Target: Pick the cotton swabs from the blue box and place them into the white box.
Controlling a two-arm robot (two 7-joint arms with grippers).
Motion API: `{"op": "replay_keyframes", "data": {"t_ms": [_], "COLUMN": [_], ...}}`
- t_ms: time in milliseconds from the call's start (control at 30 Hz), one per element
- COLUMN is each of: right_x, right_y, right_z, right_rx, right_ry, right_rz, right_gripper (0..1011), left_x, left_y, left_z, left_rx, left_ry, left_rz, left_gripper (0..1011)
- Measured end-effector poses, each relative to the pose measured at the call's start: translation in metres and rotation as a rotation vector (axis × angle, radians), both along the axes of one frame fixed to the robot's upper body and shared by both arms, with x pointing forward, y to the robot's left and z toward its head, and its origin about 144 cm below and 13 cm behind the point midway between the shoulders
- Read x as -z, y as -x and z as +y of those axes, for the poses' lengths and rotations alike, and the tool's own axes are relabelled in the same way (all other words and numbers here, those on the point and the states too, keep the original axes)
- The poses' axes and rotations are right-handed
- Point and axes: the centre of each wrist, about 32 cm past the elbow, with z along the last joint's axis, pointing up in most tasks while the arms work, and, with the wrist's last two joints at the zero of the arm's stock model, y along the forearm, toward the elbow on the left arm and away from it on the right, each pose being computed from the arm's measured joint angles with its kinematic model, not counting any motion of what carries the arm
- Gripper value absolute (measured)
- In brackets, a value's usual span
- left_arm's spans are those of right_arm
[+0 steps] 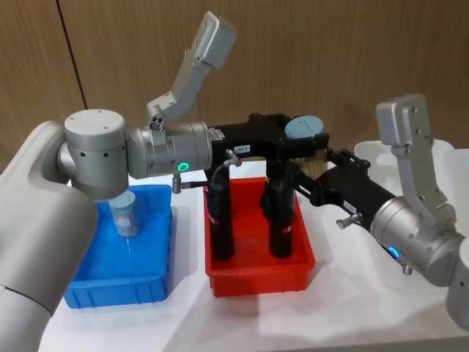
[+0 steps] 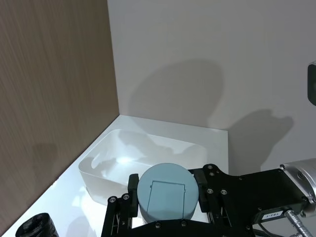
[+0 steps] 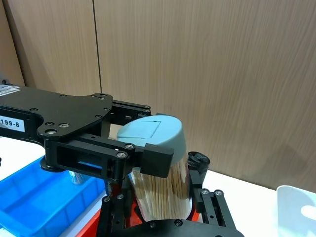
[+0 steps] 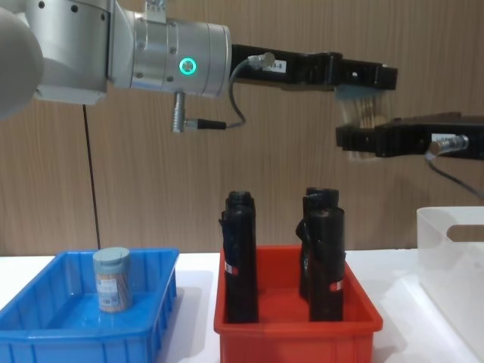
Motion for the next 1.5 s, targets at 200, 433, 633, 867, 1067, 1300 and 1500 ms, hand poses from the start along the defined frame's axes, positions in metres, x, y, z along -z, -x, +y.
{"op": "replay_keyframes", "data": {"t_ms": [200,433,633,867,1067,1300,1500], "right_x": [0.0006,0.0008,-0.0003,-0.0005,-0.0007,0.0001,0.0045], "right_y": [-0.0016,-0.0026,-0.0032,-0.0036,-0.0037,-0.0039,-0.0033], "right_z": [0.0009,0.002,0.0033,0.0047,0.0052,0.0054,0.0026], "right_rx": [-0.003,-0.005,-0.007,-0.01,-0.011,-0.01,0.006], "right_ry": [-0.01,-0.019,-0.025,-0.029,-0.031,-0.035,-0.039], "right_rz": [-0.005,-0.01,-0.02,-0.024,-0.026,-0.024,-0.011], "right_gripper": [661,661,661,661,661,660,660], "left_x": [-0.0001,-0.0003,0.0003,0.0002,0.0001,0.0,0.0], "left_y": [0.0,-0.0001,0.0001,0.0,0.0,0.0,0.0], "left_z": [0.0001,0.0004,-0.0001,0.0,0.0,0.0,0.0], "left_rx": [-0.001,-0.002,0.0,0.0,0.0,0.0,0.0], "left_ry": [0.001,0.002,-0.001,0.0,0.0,0.0,0.0], "left_rz": [-0.001,-0.002,0.001,0.001,0.0,0.0,0.0], "left_gripper": [671,671,822,1000,999,1000,1000]}}
